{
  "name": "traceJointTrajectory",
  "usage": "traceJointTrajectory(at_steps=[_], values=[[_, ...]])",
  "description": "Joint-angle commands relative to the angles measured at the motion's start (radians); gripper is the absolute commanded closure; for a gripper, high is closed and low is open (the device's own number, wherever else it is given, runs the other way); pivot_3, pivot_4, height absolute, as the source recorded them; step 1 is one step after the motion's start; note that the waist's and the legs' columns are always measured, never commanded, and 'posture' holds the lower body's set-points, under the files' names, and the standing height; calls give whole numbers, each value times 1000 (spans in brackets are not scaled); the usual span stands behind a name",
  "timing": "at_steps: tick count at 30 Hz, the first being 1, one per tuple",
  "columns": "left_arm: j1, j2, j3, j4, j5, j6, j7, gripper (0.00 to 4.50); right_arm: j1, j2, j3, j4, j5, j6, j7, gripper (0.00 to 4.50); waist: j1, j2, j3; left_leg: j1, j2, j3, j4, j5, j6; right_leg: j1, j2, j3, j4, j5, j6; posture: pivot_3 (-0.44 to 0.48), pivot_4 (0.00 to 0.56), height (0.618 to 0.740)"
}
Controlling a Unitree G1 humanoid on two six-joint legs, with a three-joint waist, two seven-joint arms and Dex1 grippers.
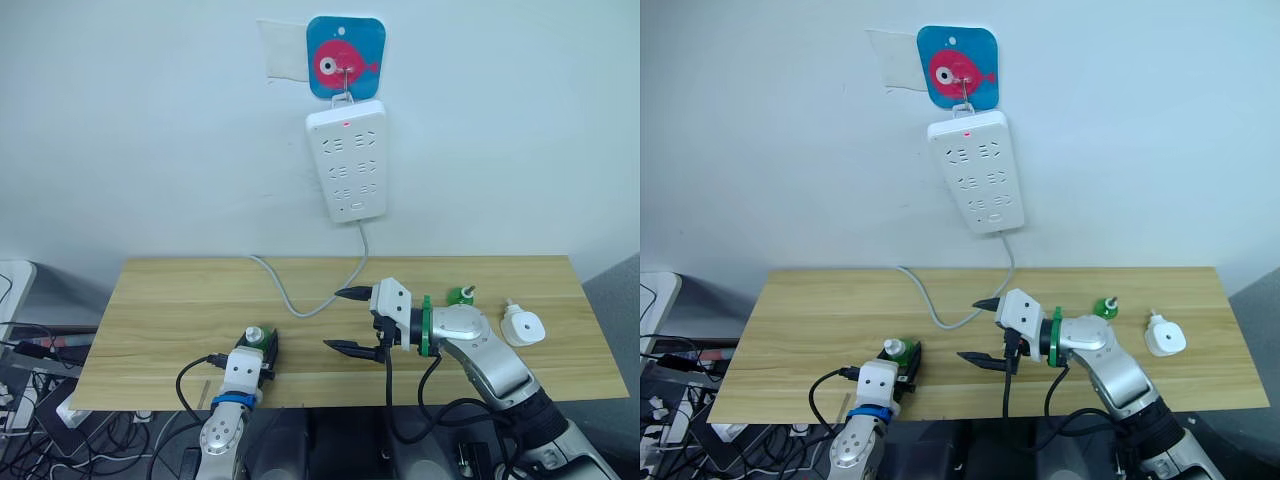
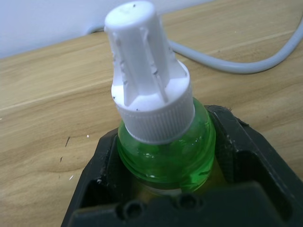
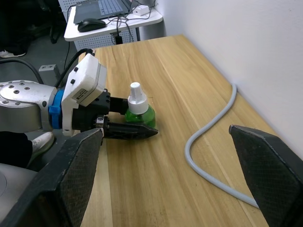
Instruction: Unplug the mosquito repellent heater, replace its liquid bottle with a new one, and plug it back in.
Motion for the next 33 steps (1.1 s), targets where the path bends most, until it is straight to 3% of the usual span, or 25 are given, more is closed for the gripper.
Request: traceJointTrajectory(at_steps=[1, 3, 6, 11, 18, 29, 33], values=[[14, 55, -86, -115, 97, 71, -40, 2239, 17, -27, -25, -66, 5, -11, 5, 0, 0, 0, 0, 0, 0, 0, 0, 0, 0, 0, 0, 0, 0, 0, 0, 13, 302, 740], [10, 86, -130, -220, 101, 134, -94, 2239, 27, -50, -41, -91, 23, 12, 13, 0, 1, 0, 0, 0, 0, 0, 0, 0, 0, 0, 0, 0, 0, 0, 0, 19, 301, 740], [-54, 199, -199, -540, 10, 361, -278, 2239, 40, -107, -96, -147, 88, 90, 39, 0, 6, -1, 3, -1, 0, -2, 0, 0, 0, 1, 0, 0, 0, 0, 0, 38, 295, 740], [-145, 326, -249, -722, -77, 597, -444, 2239, 43, -65, -125, -216, 139, 186, -38, 0, -3, 2, 2, 1, 0, -3, -1, 0, -1, 2, 0, 1, -1, 0, -1, 26, 272, 740], [-270, 341, -311, -652, -93, 637, -570, 2239, 61, 32, -103, -297, 96, 225, -192, 0, -5, 2, 2, -1, 0, -2, -1, 1, -2, -2, 1, 0, 1, -1, -2, -46, 249, 740], [-336, 289, -317, -595, -117, 635, -615, 2239, 86, 83, -73, -293, 31, 228, -317, 0, -27, 1, 1, -1, 0, -1, -1, 3, -5, -2, 1, -1, 1, -1, -2, -122, 237, 740], [-334, 283, -319, -595, -114, 643, -623, 2239, 91, 89, -80, -288, 33, 225, -322, 966, -30, 1, 1, -1, 0, -1, -1, 3, -5, -3, 1, 0, 1, -1, -2, -126, 240, 740]])
